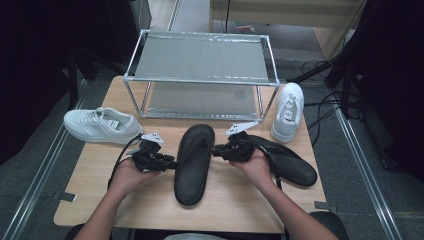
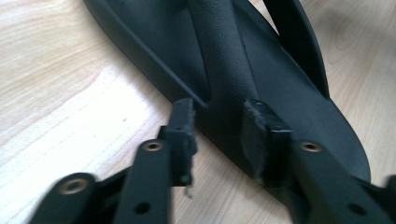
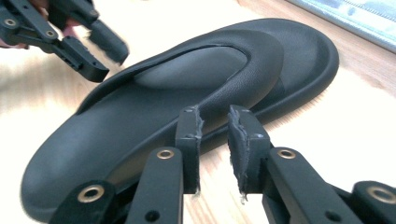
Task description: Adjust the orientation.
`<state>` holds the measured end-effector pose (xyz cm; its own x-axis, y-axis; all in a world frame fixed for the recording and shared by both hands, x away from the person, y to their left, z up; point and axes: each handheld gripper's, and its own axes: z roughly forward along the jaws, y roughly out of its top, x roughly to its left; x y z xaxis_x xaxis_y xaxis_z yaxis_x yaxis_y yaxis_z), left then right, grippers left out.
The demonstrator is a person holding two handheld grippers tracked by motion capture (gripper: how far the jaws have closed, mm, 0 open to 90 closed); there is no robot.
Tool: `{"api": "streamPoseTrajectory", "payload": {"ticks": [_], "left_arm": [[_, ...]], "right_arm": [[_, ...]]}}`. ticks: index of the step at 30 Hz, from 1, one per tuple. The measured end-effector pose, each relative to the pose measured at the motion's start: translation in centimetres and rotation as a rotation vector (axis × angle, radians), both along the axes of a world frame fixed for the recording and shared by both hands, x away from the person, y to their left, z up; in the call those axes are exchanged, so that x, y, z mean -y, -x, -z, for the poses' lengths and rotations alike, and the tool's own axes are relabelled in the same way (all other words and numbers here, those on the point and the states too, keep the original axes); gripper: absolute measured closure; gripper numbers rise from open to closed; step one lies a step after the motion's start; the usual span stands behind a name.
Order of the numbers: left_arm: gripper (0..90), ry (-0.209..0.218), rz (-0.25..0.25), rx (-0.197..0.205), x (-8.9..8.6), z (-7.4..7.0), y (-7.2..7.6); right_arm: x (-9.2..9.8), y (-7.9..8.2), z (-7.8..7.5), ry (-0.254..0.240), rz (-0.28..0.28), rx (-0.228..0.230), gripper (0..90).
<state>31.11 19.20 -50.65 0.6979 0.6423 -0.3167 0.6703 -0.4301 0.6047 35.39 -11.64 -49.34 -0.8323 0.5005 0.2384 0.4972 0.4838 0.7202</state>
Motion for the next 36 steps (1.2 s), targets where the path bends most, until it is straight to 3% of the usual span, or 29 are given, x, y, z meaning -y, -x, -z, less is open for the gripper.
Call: {"api": "streamPoseTrajectory", "payload": {"ticks": [2,3,8,13,19,27,36], "left_arm": [[56.1,0.007,-0.001,0.013,0.0,-0.3,0.1],[50.1,0.019,-0.005,0.035,-0.1,-0.6,0.2],[41.7,0.022,-0.011,0.055,0.0,-0.8,0.2],[40.1,0.023,-0.005,0.06,0.1,-1.0,0.1],[40.0,0.026,-0.009,0.05,0.3,-1.1,-0.6],[40.0,0.049,0.006,0.065,1.0,-1.4,-1.5],[40.7,0.031,0.022,0.051,1.7,-1.7,-2.2]], "right_arm": [[0.6,0.2,-0.4,-0.005,-0.003,0.003,70.8],[1.4,0.5,-0.7,-0.005,-0.002,0.015,67.0],[3.9,1.0,-1.0,-0.016,0.025,0.081,61.1],[6.0,1.1,-1.1,-0.032,0.056,0.055,57.8],[7.1,1.6,-1.1,-0.035,0.078,0.034,57.3],[9.0,2.5,-1.3,-0.031,0.118,0.046,55.7],[11.8,4.0,-1.7,-0.033,0.173,0.07,54.6]]}}
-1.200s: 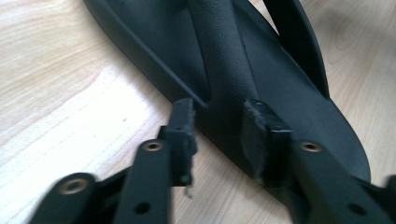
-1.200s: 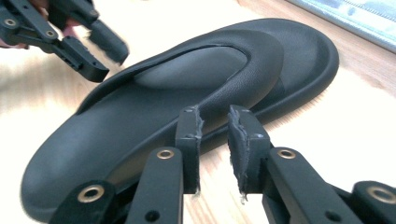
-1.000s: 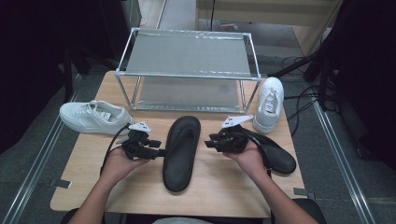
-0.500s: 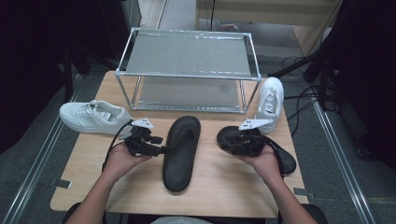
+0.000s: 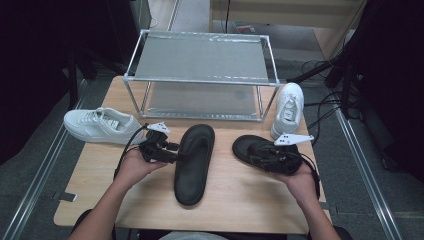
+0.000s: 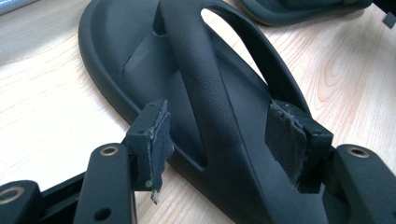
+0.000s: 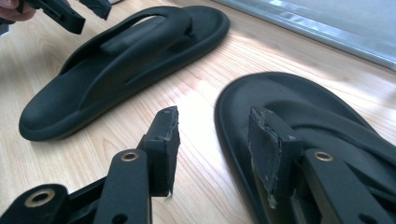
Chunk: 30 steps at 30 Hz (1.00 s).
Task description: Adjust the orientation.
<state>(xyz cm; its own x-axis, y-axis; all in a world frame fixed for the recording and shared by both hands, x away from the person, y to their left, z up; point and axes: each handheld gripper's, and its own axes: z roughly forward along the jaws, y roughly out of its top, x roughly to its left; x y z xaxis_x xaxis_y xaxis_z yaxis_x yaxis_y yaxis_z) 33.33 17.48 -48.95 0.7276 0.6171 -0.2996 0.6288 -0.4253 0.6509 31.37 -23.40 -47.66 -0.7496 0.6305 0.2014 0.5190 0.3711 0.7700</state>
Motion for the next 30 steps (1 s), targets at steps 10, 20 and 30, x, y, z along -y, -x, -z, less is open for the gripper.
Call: {"api": "streamPoseTrajectory", "payload": {"ticks": [10,20,30], "left_arm": [[40.7,0.016,0.006,0.016,0.4,0.0,-0.3],[40.7,0.0,0.014,0.01,0.7,0.0,-0.9],[40.6,-0.004,0.027,0.009,1.1,0.0,-1.3]], "right_arm": [[2.4,0.1,0.2,-0.003,0.063,0.005,54.5],[3.1,0.2,0.6,0.024,0.073,0.005,54.5],[2.6,0.0,1.7,0.081,0.037,-0.006,55.5]]}}
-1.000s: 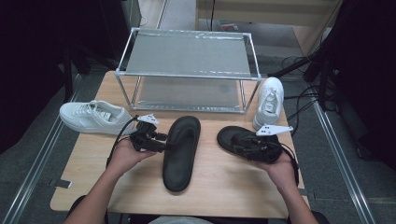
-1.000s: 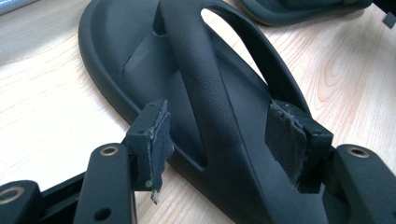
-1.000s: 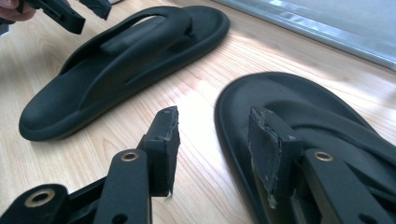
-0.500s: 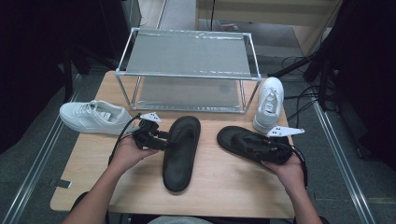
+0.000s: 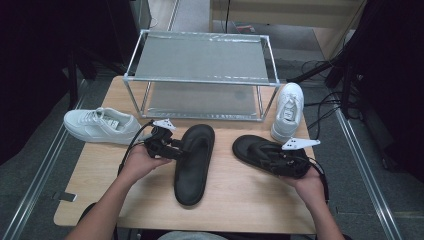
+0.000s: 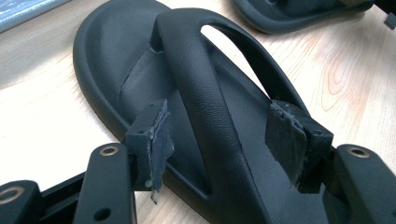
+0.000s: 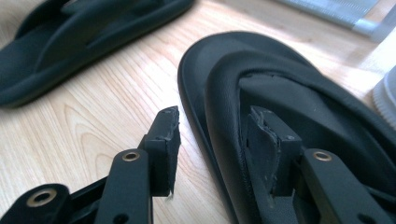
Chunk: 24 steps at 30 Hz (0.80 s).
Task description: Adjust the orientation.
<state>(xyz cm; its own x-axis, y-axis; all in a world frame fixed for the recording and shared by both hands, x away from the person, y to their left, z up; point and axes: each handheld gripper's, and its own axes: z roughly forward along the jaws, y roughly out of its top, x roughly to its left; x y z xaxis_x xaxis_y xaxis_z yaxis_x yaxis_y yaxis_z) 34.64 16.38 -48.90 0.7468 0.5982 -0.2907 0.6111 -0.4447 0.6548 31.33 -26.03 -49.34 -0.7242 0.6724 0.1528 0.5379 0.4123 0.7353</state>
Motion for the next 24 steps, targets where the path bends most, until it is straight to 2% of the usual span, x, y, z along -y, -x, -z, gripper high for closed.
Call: {"api": "streamPoseTrajectory", "payload": {"ticks": [4,7,10,12,14,17,20,24], "left_arm": [[40.6,0.001,0.004,0.002,0.0,0.0,-0.1],[40.5,0.003,0.0,0.001,0.1,0.1,-0.1],[40.5,0.002,0.001,0.002,0.1,0.1,-0.1],[40.5,0.004,-0.001,0.003,0.1,0.1,-0.1],[40.5,0.004,-0.002,0.003,0.1,0.1,-0.2],[40.5,0.001,0.0,0.007,0.0,0.1,-0.2],[40.4,-0.003,0.0,0.004,0.0,0.0,-0.2],[40.5,0.001,-0.002,0.012,0.0,0.0,-0.2]], "right_arm": [[-0.2,-0.5,0.6,-0.001,-0.018,-0.022,58.1],[-0.5,-0.8,1.1,0.022,-0.039,-0.032,61.4],[-0.6,-1.0,1.4,0.033,-0.039,-0.051,66.6],[-0.5,-1.2,1.5,0.021,-0.024,-0.064,74.7],[-0.5,-1.4,1.5,0.01,-0.029,-0.077,79.1],[-0.7,-1.4,1.2,0.018,-0.034,-0.082,80.4],[-1.0,-1.4,0.7,0.006,-0.02,-0.088,80.5],[-1.6,-1.2,0.1,0.001,-0.011,-0.074,80.7]]}}
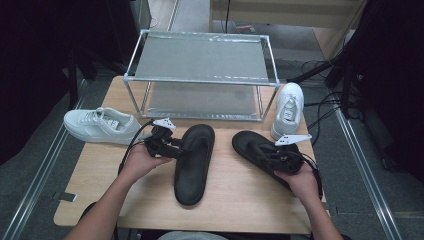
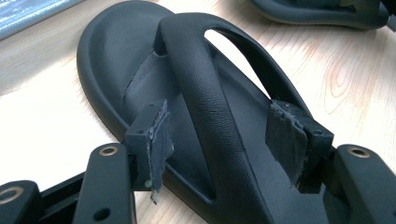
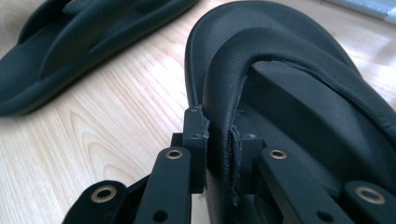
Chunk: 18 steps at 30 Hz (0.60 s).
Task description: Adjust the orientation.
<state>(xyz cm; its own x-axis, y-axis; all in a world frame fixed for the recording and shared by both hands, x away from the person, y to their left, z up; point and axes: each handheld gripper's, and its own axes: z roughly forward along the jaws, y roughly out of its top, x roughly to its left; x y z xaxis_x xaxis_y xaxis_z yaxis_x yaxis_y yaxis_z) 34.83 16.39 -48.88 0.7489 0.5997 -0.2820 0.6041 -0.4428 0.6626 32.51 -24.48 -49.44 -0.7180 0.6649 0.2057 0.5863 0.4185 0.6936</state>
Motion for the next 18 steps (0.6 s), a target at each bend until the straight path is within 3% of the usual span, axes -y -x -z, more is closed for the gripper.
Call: {"api": "streamPoseTrajectory", "payload": {"ticks": [9,18], "left_arm": [[40.5,-0.011,-0.015,0.022,-0.4,-0.1,0.4],[40.4,-0.008,-0.04,0.023,-1.4,0.1,1.2]], "right_arm": [[-2.8,0.0,-0.6,-0.015,0.02,-0.006,80.4],[-5.4,-1.2,-0.5,-0.005,0.063,-0.025,80.3]]}}
